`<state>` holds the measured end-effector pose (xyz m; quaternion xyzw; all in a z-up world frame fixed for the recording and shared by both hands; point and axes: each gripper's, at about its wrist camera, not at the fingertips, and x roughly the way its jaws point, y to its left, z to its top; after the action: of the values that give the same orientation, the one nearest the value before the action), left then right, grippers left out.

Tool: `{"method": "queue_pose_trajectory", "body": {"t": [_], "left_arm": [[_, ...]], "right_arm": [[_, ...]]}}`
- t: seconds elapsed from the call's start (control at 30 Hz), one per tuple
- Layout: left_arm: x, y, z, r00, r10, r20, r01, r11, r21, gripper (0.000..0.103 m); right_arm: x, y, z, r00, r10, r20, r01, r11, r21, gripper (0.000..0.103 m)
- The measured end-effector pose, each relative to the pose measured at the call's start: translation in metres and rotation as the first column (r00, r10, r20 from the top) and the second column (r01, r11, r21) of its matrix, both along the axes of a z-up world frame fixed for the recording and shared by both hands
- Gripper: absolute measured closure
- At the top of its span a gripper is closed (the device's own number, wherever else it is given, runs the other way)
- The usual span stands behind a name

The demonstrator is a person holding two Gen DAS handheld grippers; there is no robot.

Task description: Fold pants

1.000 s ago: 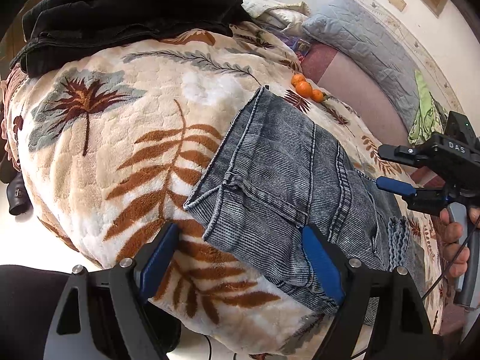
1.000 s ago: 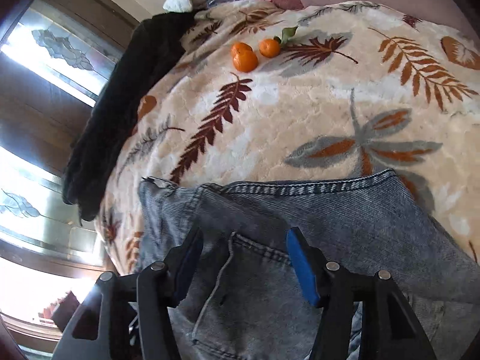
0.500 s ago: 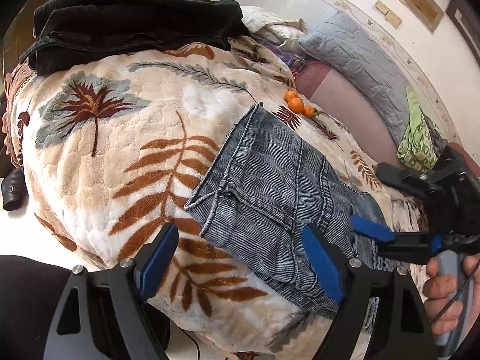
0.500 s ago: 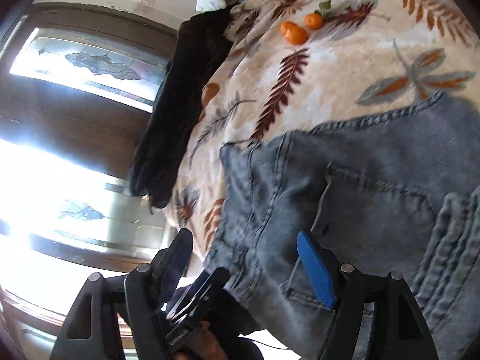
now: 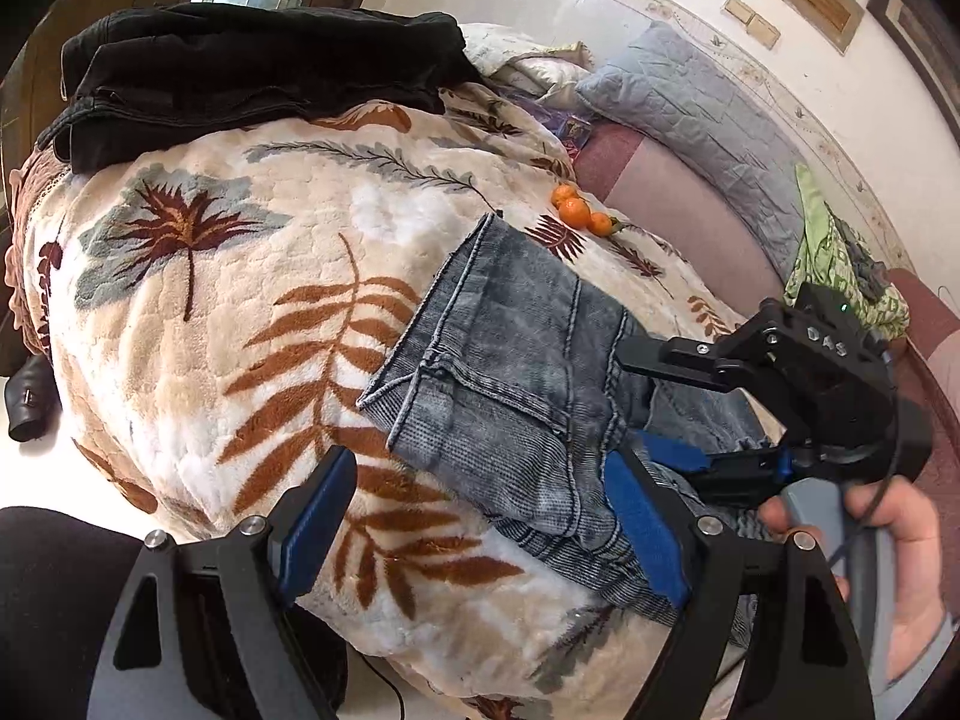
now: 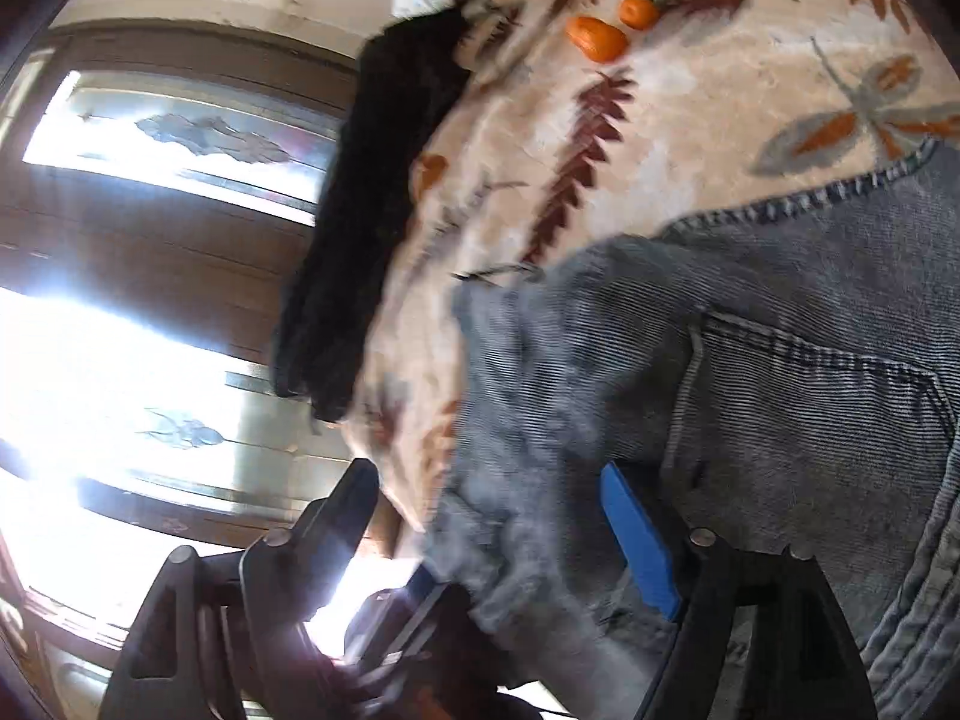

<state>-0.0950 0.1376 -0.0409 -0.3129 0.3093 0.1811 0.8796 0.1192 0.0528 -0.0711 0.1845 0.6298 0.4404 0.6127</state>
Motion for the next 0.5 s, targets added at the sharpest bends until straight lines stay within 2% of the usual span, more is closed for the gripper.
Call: {"method": "queue_pose_trajectory", "body": {"t": [0.03,0.1,0.2,0.33,0.4,0.5], "left_arm": [[-0.002,0.002,0.0,1.0,0.001,0.01,-0.001,1.0,-0.01,0.018],[-0.008,0.008,0.0,0.999,0.005,0.032,-0.004,1.0,-0.03,0.018],[-0.013,0.018,-0.001,0.998,0.017,0.057,-0.012,0.997,-0.081,0.018],[-0.011,0.021,-0.003,0.996,-0.003,0.084,0.018,0.984,-0.175,0.018],[-0.006,0.021,-0.007,0.997,-0.019,0.078,0.04,0.959,-0.28,0.018],[0.005,0.016,-0.016,0.994,-0.06,0.094,0.095,0.898,-0.429,0.018]], "right_arm": [[0.002,-0.006,0.003,0.999,-0.043,-0.004,0.043,0.998,0.041,0.025],[0.0,-0.013,0.016,0.998,-0.055,-0.023,0.056,0.997,0.045,0.025],[-0.014,-0.035,0.045,0.994,-0.029,0.107,0.029,1.0,0.007,0.025],[-0.031,-0.078,0.061,0.978,-0.03,0.206,0.034,0.999,-0.015,0.025],[-0.036,-0.102,0.061,0.97,-0.055,0.238,0.06,0.998,-0.016,0.025],[-0.037,-0.128,0.052,0.964,-0.104,0.244,0.107,0.994,0.003,0.025]]}}
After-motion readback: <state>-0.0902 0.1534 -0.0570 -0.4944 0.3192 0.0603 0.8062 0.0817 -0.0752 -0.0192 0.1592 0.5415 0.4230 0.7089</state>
